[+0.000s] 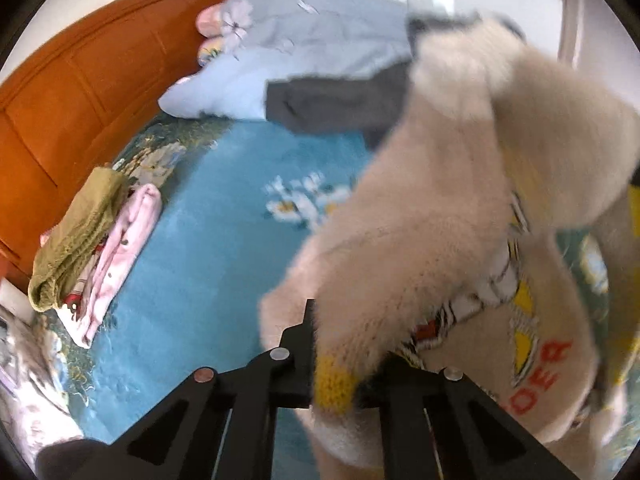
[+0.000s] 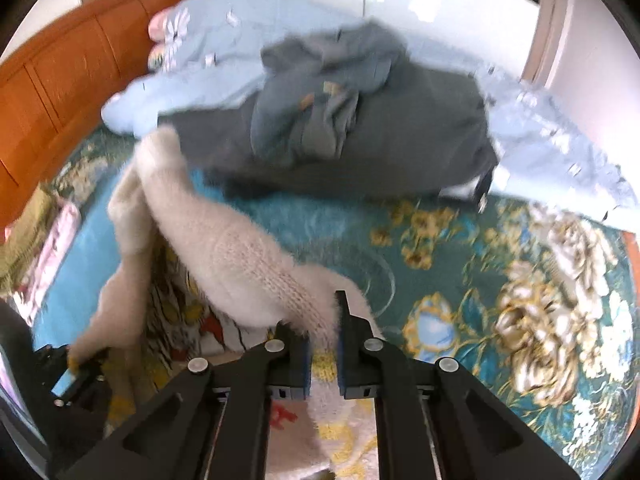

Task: Fold clothes

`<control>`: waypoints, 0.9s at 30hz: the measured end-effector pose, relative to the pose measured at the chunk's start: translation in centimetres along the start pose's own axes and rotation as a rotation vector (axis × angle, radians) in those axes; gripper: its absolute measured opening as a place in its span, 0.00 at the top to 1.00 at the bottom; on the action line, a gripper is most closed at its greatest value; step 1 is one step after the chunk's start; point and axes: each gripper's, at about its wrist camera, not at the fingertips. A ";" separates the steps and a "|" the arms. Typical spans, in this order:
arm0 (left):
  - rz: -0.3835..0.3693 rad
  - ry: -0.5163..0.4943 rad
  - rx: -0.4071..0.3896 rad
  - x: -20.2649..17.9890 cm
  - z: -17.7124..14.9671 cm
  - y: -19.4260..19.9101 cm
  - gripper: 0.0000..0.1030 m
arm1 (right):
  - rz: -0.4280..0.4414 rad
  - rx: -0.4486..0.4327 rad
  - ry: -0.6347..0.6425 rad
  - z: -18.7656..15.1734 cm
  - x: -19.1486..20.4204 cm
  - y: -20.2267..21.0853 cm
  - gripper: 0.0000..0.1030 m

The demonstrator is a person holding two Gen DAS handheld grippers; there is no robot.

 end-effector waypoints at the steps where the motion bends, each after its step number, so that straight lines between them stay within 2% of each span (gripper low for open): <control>1: -0.017 0.013 -0.034 0.8 0.5 1.5 0.91 | -0.005 -0.023 -0.003 0.5 0.0 1.0 0.92; 6: -0.115 0.087 -0.172 6.0 2.9 7.5 0.92 | -0.042 -0.174 -0.020 2.8 -1.0 8.2 0.92; 10: -0.202 0.056 -0.324 8.5 3.4 14.7 0.92 | -0.062 -0.309 -0.046 3.1 -2.7 15.5 0.92; 12: -0.257 0.037 -0.374 9.6 2.9 17.5 0.92 | -0.072 -0.359 -0.043 2.2 -3.1 18.8 0.93; 15: -0.346 0.024 -0.406 11.2 1.7 21.2 0.92 | -0.081 -0.419 -0.039 0.3 -3.6 23.3 0.93; 21: -0.553 0.007 -0.352 15.1 0.7 25.0 0.92 | -0.073 -0.487 -0.018 -3.8 -4.1 31.2 0.93; 25: -0.668 0.017 -0.266 16.8 4.0 25.8 0.92 | -0.056 -0.489 0.005 -3.4 -4.5 34.0 0.93; 27: -0.677 -0.023 -0.238 16.7 5.9 25.8 0.92 | -0.034 -0.476 0.011 -2.7 -5.0 34.4 0.93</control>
Point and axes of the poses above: each gripper's, at about its wrist camera, not at the fingertips, and y roughly against the way its jaws point, x to its left, z to its top, and after that the axes turned 3 degrees about y, right-handed
